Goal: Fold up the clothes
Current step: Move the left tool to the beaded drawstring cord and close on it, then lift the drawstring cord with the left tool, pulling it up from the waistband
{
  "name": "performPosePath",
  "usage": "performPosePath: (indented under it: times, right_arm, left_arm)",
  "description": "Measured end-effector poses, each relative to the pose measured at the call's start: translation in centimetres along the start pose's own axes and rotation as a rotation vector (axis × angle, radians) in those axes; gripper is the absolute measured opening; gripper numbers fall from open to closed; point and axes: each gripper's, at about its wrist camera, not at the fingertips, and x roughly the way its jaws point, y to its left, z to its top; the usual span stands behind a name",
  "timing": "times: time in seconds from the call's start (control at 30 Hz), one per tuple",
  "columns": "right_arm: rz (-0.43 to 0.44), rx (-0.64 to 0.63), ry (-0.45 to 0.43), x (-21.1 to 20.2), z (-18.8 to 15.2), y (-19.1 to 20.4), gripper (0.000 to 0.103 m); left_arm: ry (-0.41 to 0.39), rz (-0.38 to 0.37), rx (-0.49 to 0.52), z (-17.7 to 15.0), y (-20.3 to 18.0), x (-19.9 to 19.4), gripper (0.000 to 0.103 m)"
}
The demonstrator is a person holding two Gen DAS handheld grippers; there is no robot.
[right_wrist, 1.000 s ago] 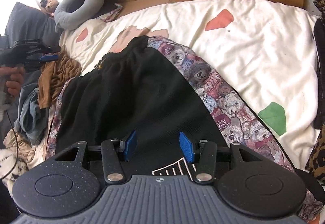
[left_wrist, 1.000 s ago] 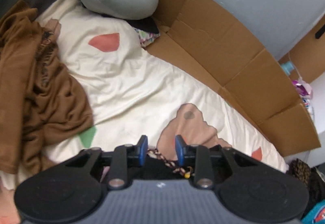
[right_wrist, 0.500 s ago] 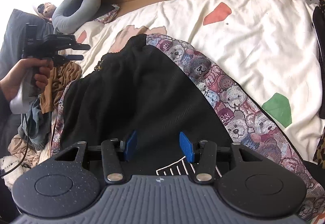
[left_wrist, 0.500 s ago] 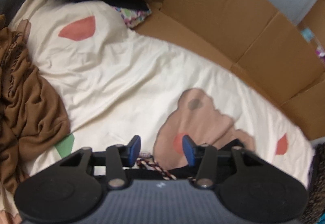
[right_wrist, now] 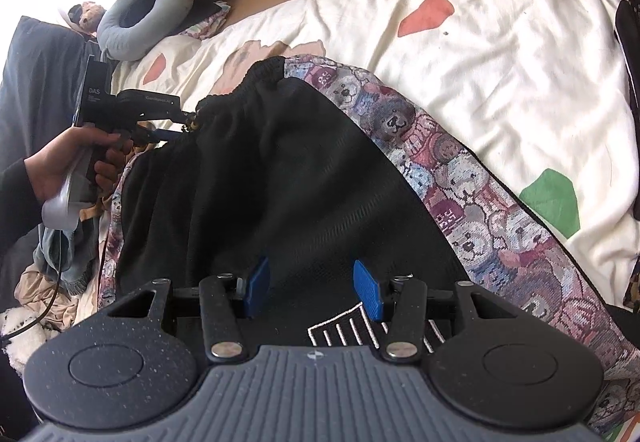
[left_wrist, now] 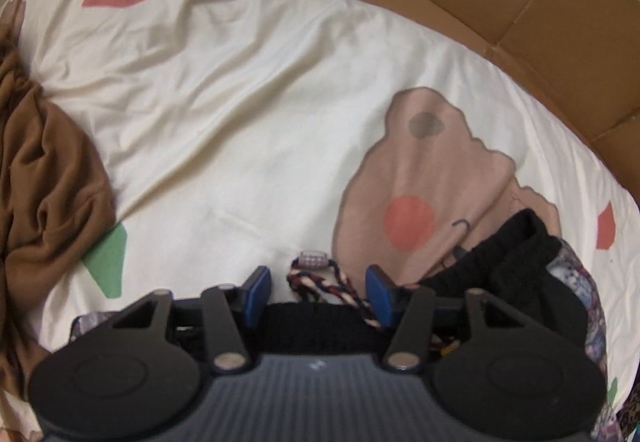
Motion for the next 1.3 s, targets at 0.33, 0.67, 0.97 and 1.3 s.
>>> performPosePath:
  times: [0.33, 0.67, 0.97, 1.3]
  right_arm:
    - [0.001, -0.005, 0.011, 0.4, 0.0, 0.2, 0.054]
    - [-0.015, 0.005, 0.021, 0.7, -0.1, -0.3, 0.054]
    - [-0.015, 0.008, 0.017, 0.7, 0.0, -0.4, 0.054]
    - [-0.018, 0.013, 0.018, 0.6, -0.1, -0.6, 0.054]
  left_arm:
    - [0.045, 0.039, 0.066, -0.3, -0.5, 0.7, 0.019]
    - [-0.004, -0.004, 0.072, 0.8, -0.1, -1.1, 0.009]
    - [-0.107, -0.039, 0.099, 2.3, -1.3, -4.6, 0.008]
    - [-0.187, -0.123, 0.150, 1.8, -3.4, -10.1, 0.008]
